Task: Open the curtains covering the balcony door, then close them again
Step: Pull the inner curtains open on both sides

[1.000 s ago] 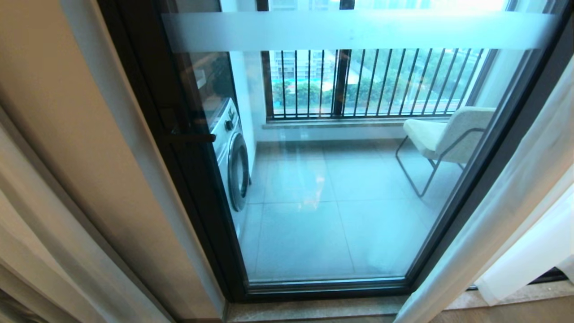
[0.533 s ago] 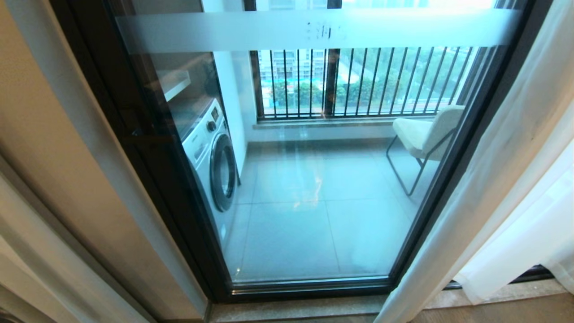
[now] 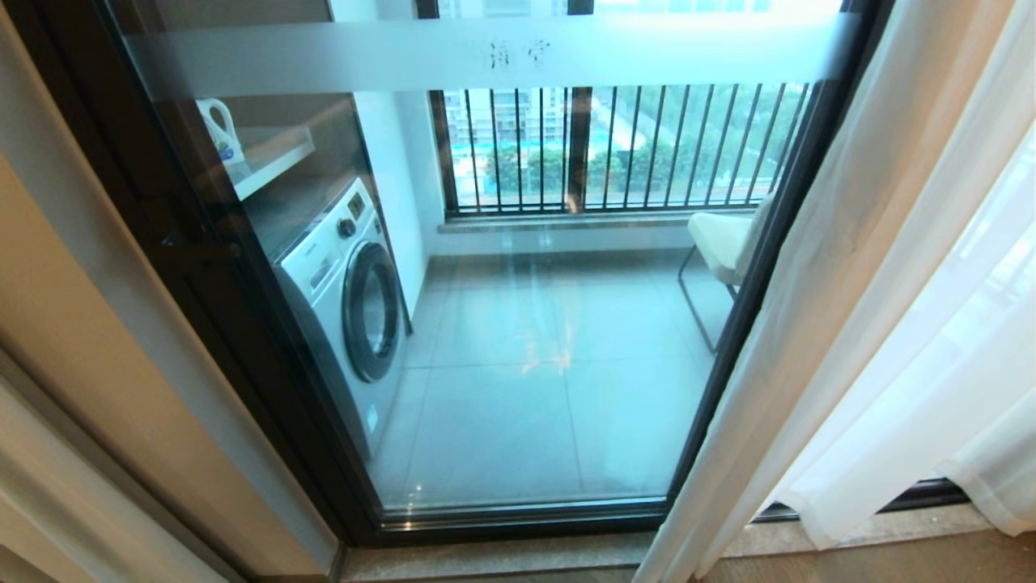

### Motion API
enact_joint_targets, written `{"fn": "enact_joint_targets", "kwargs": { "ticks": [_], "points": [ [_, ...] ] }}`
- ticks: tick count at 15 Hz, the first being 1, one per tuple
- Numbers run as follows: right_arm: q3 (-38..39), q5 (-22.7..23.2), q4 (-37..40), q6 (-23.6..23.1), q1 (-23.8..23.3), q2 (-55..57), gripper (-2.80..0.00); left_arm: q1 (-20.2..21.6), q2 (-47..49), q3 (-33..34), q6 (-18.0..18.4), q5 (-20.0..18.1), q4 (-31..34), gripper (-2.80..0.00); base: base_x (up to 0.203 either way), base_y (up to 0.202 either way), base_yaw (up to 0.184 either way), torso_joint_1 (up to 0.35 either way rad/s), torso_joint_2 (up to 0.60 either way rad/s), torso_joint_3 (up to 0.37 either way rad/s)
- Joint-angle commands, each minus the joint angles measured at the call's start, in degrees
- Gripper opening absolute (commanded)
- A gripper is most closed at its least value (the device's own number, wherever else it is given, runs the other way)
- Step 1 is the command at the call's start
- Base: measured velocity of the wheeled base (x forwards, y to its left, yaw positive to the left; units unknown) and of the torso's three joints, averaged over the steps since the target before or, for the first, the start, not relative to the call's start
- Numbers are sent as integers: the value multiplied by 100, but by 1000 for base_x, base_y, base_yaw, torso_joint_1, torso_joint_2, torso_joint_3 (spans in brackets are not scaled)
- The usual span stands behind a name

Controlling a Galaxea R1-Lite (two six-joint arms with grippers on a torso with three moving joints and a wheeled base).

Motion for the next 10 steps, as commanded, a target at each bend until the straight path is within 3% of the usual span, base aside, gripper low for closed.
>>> {"fn": "enact_joint_targets", "kwargs": {
  "ticks": [1,3,10],
  "points": [
    [0,5,-5,-4,0,-2,-280,1,-2,9,-5,-1,-2,-280,0,-186,2,3,0,1],
    [0,5,-5,-4,0,-2,-280,1,-2,9,7,-1,-2,-280,0,-134,3,4,-1,5],
    [0,-2,-5,-4,0,-2,-280,1,-2,9,-5,-1,-2,-280,0,0,0,0,0,0]
  ]
}}
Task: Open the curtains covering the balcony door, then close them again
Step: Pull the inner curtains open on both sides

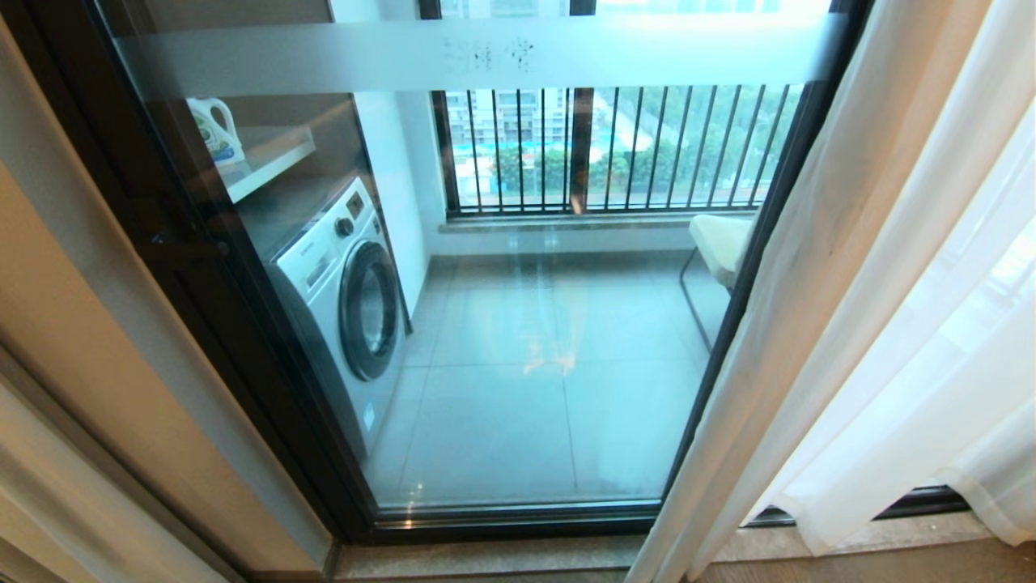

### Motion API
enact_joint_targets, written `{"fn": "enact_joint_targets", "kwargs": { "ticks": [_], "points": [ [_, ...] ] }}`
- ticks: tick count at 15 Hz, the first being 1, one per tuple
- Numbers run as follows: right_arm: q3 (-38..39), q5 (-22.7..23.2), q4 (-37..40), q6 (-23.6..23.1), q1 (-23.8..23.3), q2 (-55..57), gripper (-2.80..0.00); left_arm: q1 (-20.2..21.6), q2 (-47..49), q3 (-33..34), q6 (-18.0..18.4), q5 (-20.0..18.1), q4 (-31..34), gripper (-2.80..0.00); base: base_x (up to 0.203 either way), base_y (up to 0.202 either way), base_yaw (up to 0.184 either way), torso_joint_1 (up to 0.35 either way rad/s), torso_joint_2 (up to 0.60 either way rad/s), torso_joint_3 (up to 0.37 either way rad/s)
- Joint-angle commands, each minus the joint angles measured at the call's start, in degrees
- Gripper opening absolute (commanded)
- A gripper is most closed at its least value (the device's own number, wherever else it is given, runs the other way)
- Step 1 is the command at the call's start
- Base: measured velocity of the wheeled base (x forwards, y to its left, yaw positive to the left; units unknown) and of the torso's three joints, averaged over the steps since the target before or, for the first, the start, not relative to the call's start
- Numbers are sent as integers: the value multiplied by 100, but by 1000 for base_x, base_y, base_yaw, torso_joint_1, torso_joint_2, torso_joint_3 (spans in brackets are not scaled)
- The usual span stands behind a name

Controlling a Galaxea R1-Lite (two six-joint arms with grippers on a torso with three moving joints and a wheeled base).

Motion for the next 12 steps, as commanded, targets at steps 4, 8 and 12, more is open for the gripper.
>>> {"fn": "enact_joint_targets", "kwargs": {
  "ticks": [4,8,12],
  "points": [
    [0,-3,-4,-5,-2,-2,-280,1,-2,-1,-7,0,-1,-280,0,0,0,0,0,0],
    [0,6,-4,-5,-2,-2,-280,1,-2,-1,-7,0,-1,-280,0,0,0,0,0,0],
    [0,6,5,-14,-2,-2,-280,1,-2,-1,-7,0,-1,-280,0,0,0,0,0,0]
  ]
}}
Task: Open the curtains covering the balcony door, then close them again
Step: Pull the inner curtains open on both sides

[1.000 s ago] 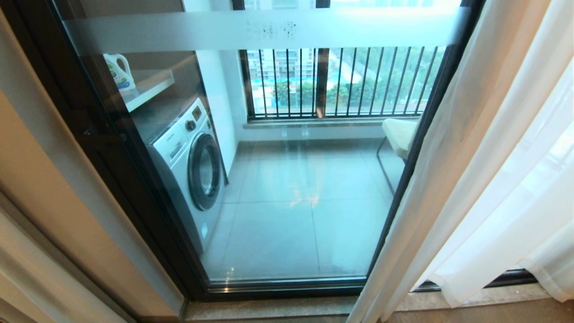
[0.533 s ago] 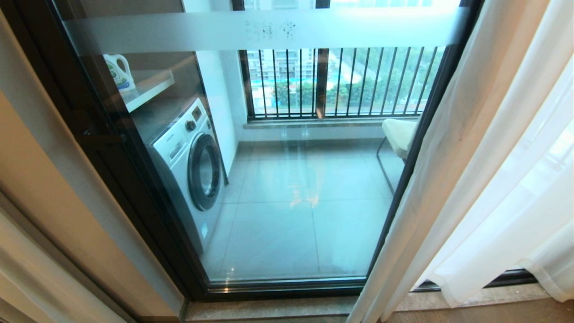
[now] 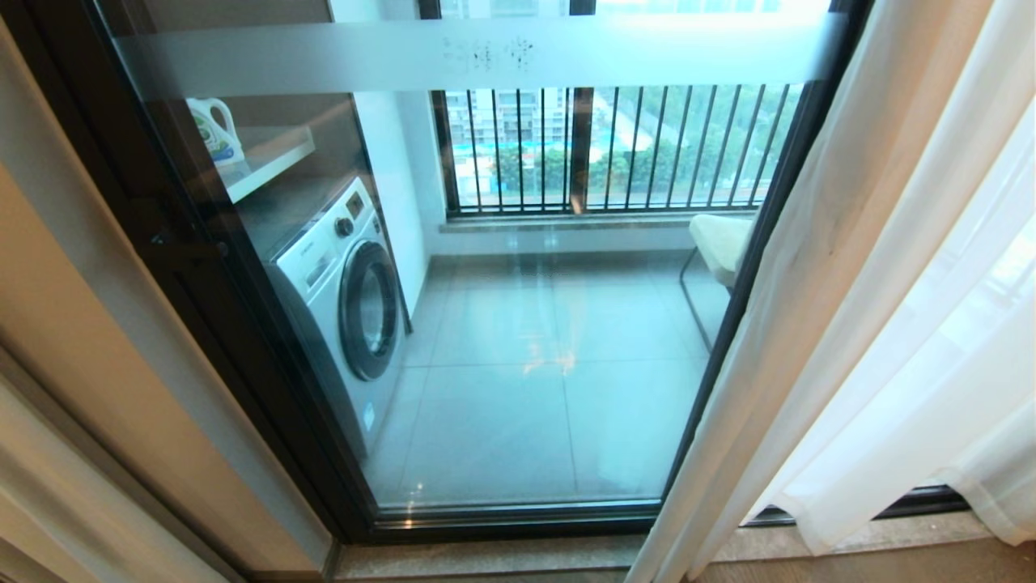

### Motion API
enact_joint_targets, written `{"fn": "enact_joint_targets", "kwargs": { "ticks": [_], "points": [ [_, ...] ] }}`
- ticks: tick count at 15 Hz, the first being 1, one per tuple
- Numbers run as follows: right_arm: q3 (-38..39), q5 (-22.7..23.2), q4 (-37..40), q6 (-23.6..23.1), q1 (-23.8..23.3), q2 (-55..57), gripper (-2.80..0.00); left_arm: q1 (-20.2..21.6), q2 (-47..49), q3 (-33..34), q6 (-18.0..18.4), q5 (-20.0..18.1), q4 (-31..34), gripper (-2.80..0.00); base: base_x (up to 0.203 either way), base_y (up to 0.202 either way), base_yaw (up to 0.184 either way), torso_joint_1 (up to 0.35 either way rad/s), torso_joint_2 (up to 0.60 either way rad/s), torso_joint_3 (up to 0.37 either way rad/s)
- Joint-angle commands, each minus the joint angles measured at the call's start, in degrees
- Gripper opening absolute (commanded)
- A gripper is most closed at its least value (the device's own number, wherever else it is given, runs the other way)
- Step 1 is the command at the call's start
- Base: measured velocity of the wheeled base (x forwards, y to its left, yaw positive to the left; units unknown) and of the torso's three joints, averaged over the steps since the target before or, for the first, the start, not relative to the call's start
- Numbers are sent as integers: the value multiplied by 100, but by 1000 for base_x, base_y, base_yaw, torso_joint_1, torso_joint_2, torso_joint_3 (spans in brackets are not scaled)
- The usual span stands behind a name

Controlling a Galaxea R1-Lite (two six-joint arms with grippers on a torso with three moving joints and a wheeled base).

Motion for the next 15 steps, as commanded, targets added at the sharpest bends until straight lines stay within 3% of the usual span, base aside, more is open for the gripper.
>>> {"fn": "enact_joint_targets", "kwargs": {
  "ticks": [1,3,6,15],
  "points": [
    [0,-7,2,-65,0,-2,-280,1,-2,1,-5,3,-1,-280,0,0,0,0,0,0],
    [0,-11,18,-218,0,-2,-280,1,-2,1,-5,0,-1,-280,0,0,0,0,0,0],
    [0,19,16,-903,0,-2,-280,1,-2,1,-5,0,-1,-280,0,0,0,0,0,0],
    [-218,147,-2,-850,1,129,-280,1,-2,1,-5,3,-1,-280,0,0,0,0,0,0]
  ]
}}
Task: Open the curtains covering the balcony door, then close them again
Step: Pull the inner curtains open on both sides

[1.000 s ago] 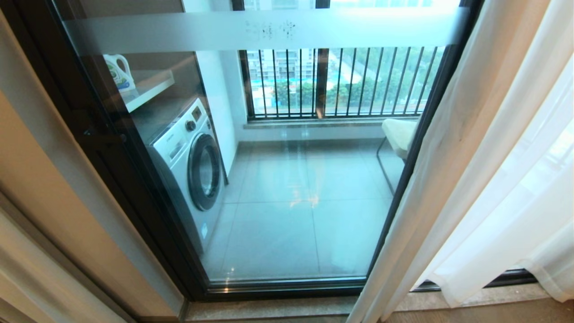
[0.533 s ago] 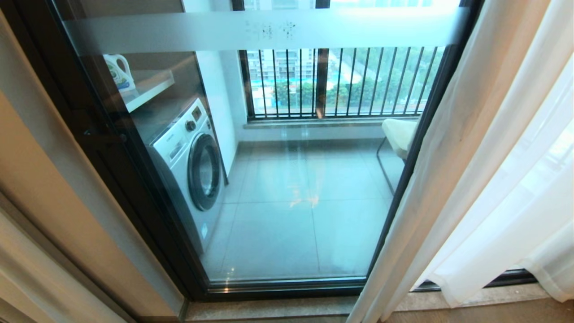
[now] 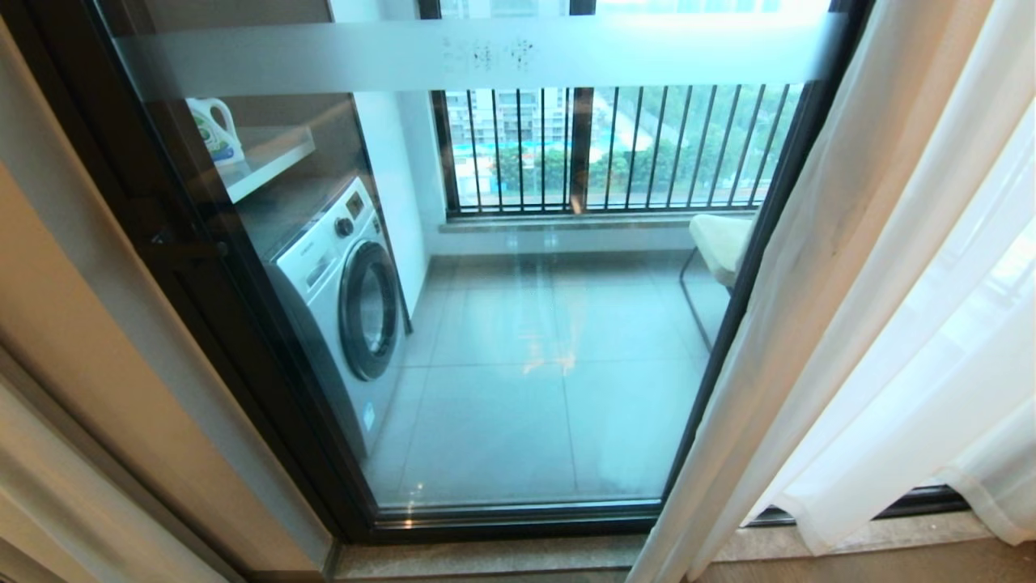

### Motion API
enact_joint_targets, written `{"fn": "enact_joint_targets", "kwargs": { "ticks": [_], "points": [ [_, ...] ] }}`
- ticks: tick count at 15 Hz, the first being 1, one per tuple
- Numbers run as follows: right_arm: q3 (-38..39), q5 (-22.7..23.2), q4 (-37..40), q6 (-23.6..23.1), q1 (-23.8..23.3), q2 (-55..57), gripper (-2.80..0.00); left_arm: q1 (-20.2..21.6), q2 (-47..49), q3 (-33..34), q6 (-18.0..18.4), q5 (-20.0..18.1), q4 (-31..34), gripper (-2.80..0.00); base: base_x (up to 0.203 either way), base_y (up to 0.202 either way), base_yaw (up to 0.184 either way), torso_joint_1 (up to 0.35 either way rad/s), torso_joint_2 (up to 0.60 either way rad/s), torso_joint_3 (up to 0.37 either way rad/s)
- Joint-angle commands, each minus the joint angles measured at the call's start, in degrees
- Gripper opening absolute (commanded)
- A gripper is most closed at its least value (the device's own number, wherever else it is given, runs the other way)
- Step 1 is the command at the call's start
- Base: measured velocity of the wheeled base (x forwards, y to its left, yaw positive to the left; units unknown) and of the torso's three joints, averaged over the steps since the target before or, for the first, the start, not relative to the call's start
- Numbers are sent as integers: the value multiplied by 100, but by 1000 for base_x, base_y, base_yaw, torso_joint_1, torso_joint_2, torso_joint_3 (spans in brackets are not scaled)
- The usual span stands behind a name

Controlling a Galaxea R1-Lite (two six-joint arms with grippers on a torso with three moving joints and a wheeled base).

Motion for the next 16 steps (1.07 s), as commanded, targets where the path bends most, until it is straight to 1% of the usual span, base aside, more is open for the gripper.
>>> {"fn": "enact_joint_targets", "kwargs": {
  "ticks": [1,4,5,8,12,14,16],
  "points": [
    [-462,147,-3,91,2,355,-280,1,-2,1,-2,-2,-1,-280,0,0,0,0,0,0],
    [-1418,327,-161,217,10,1613,-280,1,-2,1,-2,-4,-1,-280,0,0,0,0,0,0],
    [-1725,482,-251,225,10,2077,-280,1,-2,1,-2,0,-1,-280,0,0,0,0,0,0],
    [-2479,1099,-688,35,9,3428,-280,1,-2,1,-2,4,-1,-280,0,0,0,0,0,0],
    [-3297,1879,-1363,-231,9,5065,-280,1,-2,1,-2,-3,-1,-280,0,0,0,0,0,0],
    [-3807,2026,-1570,-265,9,5663,-280,1,-2,1,-2,4,-1,-280,0,0,0,0,0,0],
    [-4209,2069,-1642,-262,9,6032,-280,1,-2,1,-2,-2,-1,-280,0,0,0,0,0,0]
  ]
}}
